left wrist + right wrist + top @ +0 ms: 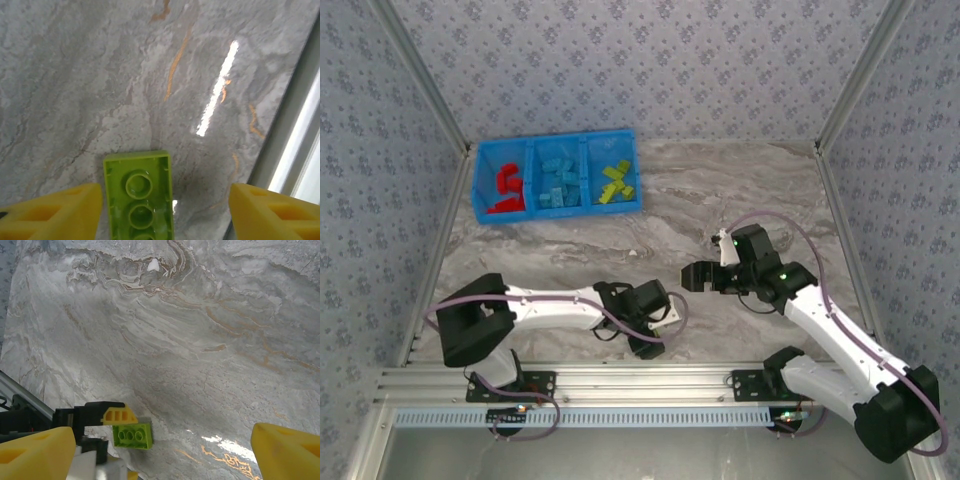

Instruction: Sort the legos into containers by color

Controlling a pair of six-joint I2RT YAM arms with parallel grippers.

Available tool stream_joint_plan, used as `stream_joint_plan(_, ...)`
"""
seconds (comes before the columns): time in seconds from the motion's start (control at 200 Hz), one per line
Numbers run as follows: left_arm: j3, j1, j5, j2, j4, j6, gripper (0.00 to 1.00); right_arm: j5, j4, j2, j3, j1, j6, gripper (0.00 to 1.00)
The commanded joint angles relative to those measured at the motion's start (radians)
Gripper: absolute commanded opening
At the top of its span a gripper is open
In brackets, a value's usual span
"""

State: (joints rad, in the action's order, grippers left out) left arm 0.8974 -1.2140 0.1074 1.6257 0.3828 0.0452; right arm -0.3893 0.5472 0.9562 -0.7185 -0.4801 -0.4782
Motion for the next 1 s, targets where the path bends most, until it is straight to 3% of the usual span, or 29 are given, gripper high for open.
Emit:
stream_joint_plan(0.0, 0.017, -0.007, -0.054, 0.041, 0.042, 0.011, 0.61, -0.001, 0.022, -0.011, 0.005, 0.006, 0.01, 0.93)
stream_joint_plan(0.16, -0.002, -0.007, -0.087, 0.055, 0.048, 0.006, 0.43, -0.002, 0.017, -0.008, 0.005, 0.008, 0.01, 0.93)
stream_joint_plan(0.295, -0.012, -0.009, -0.082, 0.053, 0.047, 0.009, 0.37, 0.001, 0.003, -0.007, 0.007, 0.01, 0.002, 0.93)
stream_joint_plan(0.35, -0.022, -0.008, -0.087, 0.036, 0.04, 0.011, 0.3, 0.0, 0.001, -0.005, 0.007, 0.01, 0.0, 0.93)
stream_joint_plan(0.525, -0.081, -0.001, -0.104, -0.091, -0.041, 0.02, 0.28, -0.008, -0.005, -0.007, 0.004, 0.011, -0.005, 0.93)
stream_joint_plan(0.64, -0.112, 0.051, -0.097, -0.189, -0.081, 0.051, 0.26, -0.036, -0.037, -0.012, 0.002, 0.012, -0.021, 0.93)
stream_joint_plan(0.78, -0.135, 0.19, -0.106, -0.35, -0.093, 0.058, 0.26, -0.067, -0.146, -0.031, 0.029, 0.018, -0.065, 0.94)
stream_joint_plan(0.994, -0.091, 0.658, -0.13, -0.529, -0.158, 0.153, 0.26, -0.07, -0.364, -0.028, 0.063, 0.026, -0.143, 0.93)
